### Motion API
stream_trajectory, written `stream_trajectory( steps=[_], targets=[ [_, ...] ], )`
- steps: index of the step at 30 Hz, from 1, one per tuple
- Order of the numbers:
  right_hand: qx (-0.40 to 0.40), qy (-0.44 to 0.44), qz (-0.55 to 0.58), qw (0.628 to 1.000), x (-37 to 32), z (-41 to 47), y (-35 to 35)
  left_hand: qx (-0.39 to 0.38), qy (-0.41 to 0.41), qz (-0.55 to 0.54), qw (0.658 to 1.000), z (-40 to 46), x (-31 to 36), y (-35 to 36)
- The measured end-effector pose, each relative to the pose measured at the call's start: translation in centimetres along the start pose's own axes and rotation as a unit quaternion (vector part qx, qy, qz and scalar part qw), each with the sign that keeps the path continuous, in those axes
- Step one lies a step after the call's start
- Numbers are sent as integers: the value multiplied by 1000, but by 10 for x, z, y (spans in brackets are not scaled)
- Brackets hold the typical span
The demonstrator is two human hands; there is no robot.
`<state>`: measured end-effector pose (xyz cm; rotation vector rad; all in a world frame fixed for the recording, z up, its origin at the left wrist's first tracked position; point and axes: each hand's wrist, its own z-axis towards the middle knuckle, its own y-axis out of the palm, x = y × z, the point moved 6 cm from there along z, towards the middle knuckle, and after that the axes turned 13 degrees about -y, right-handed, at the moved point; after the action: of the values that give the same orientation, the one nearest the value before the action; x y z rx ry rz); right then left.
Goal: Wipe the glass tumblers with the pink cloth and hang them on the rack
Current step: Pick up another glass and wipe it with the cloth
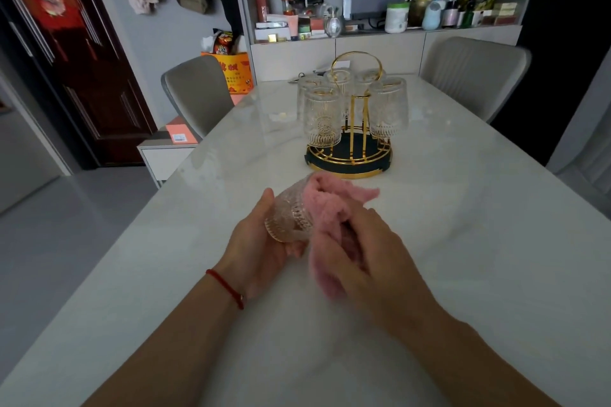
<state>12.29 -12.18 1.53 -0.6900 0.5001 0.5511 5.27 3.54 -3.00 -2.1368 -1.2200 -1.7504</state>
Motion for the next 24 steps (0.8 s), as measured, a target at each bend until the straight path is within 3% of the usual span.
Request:
stream_trajectory(
  steps=[2,6,10,14,18,22,24],
  targets=[
    [-82,-18,20,996,0,-4,5,53,15,35,998,1,8,-11],
    [-167,-125,-177,962,12,-13,31,69,93,232,966,-8,19,-1],
    [-215,-86,-210,950,21,-11,36,59,122,309,941,-13,17,13],
    [-208,-40,-103,972,8,-9,26,91,129,319,935,-13,18,14],
    [-220,150,66,962,18,-13,25,131,183,316,922,-18,22,14],
    [-146,269,317,898,25,-23,31,140,211,312,916,-20,22,15],
    [-61,313,484,815,25,-22,32,148,232,307,911,-21,23,15]
  ],
)
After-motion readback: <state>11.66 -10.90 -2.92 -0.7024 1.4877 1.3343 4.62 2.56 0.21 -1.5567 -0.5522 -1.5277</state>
